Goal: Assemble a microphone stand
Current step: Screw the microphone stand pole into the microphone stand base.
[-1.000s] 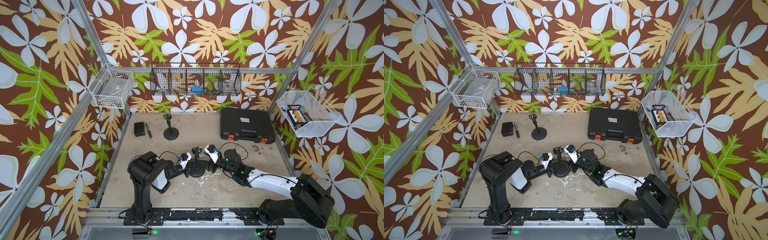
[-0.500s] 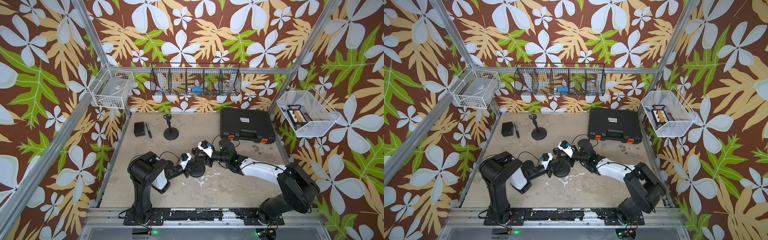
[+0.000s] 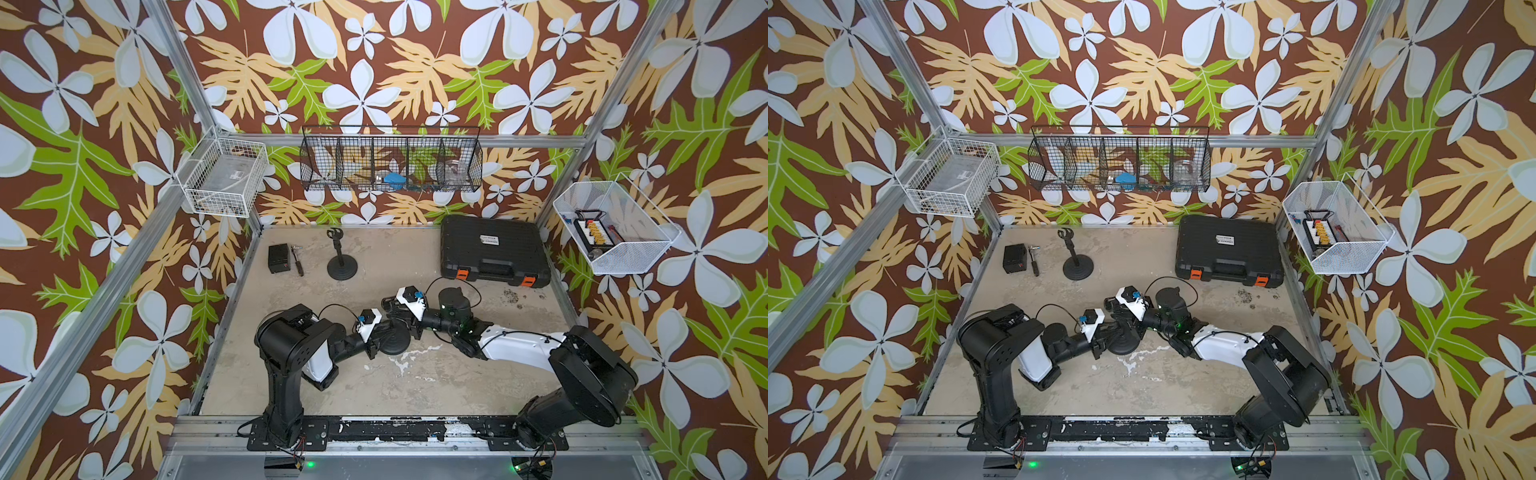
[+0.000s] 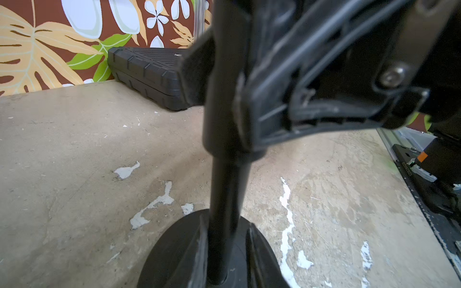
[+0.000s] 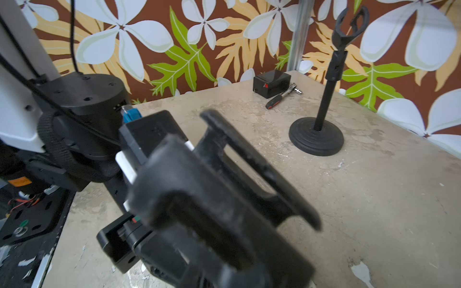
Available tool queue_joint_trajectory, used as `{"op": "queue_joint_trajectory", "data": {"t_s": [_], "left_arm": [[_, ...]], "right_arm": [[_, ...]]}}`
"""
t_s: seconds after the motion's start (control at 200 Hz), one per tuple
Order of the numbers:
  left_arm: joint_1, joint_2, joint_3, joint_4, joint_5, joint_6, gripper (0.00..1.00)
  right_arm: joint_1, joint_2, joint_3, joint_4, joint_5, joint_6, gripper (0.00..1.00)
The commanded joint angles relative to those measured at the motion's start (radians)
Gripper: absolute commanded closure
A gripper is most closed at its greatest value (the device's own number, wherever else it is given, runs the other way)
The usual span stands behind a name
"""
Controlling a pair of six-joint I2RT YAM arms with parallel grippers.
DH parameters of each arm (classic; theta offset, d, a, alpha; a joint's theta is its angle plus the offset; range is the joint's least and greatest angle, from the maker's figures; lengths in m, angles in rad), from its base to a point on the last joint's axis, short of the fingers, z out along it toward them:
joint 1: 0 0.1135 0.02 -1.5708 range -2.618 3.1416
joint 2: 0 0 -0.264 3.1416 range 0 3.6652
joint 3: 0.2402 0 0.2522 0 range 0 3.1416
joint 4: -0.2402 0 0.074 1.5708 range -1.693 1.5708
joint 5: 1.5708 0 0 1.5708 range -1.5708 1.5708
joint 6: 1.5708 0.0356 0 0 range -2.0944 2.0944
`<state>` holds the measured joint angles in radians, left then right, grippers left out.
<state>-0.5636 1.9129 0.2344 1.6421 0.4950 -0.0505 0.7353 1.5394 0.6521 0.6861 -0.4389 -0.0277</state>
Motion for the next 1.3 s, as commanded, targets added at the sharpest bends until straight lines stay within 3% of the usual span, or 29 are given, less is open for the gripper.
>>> {"op": "queue_joint_trajectory", "data": {"t_s": [0.0, 0.17, 0.32, 0.44, 0.601, 0.746, 0.886, 1.001, 1.041, 1.096, 1.136, 1.211, 1.291], "left_arm": [[-0.001, -0.016, -0.007, 0.070, 0.045, -0.015, 0.70], [-0.001, -0.014, -0.003, 0.085, 0.051, -0.026, 0.69], [-0.001, -0.006, 0.003, 0.097, 0.052, -0.031, 0.68], [-0.001, 0.004, 0.017, 0.096, 0.054, -0.032, 0.67], [-0.001, 0.024, 0.042, 0.096, 0.059, -0.038, 0.56], [-0.001, 0.039, 0.057, 0.094, 0.047, -0.037, 0.55], [-0.001, 0.053, 0.065, 0.094, 0.030, -0.032, 0.61], [-0.001, 0.058, 0.065, 0.096, 0.022, -0.034, 0.75], [-0.001, 0.064, 0.065, 0.099, 0.020, -0.034, 0.77], [-0.001, 0.073, 0.065, 0.104, 0.019, -0.031, 0.78], [-0.001, 0.081, 0.065, 0.106, 0.019, -0.027, 0.79], [-0.001, 0.097, 0.063, 0.107, 0.009, -0.015, 0.79], [-0.001, 0.108, 0.061, 0.107, 0.002, -0.003, 0.79]], "right_arm": [[0.050, -0.013, -0.041, -0.034, 0.319, 0.098, 1.00], [0.187, -0.026, -0.068, -0.052, 0.729, 0.231, 1.00], [0.257, 0.002, -0.041, -0.102, 0.874, 0.292, 1.00], [0.265, 0.011, -0.036, -0.094, 0.860, 0.298, 1.00], [0.265, 0.024, -0.026, -0.084, 0.802, 0.282, 1.00], [0.265, 0.029, -0.025, -0.064, 0.757, 0.272, 1.00], [0.266, 0.031, -0.022, -0.060, 0.737, 0.262, 1.00], [0.266, 0.037, -0.008, -0.079, 0.718, 0.256, 1.00], [0.266, 0.042, -0.004, -0.083, 0.704, 0.250, 0.91], [0.266, 0.045, 0.004, -0.090, 0.675, 0.236, 0.65], [0.263, 0.044, 0.012, -0.100, 0.649, 0.221, 0.52], [0.253, 0.021, 0.004, -0.092, 0.568, 0.186, 0.41], [0.229, -0.017, -0.031, -0.045, 0.438, 0.140, 0.37]]}}
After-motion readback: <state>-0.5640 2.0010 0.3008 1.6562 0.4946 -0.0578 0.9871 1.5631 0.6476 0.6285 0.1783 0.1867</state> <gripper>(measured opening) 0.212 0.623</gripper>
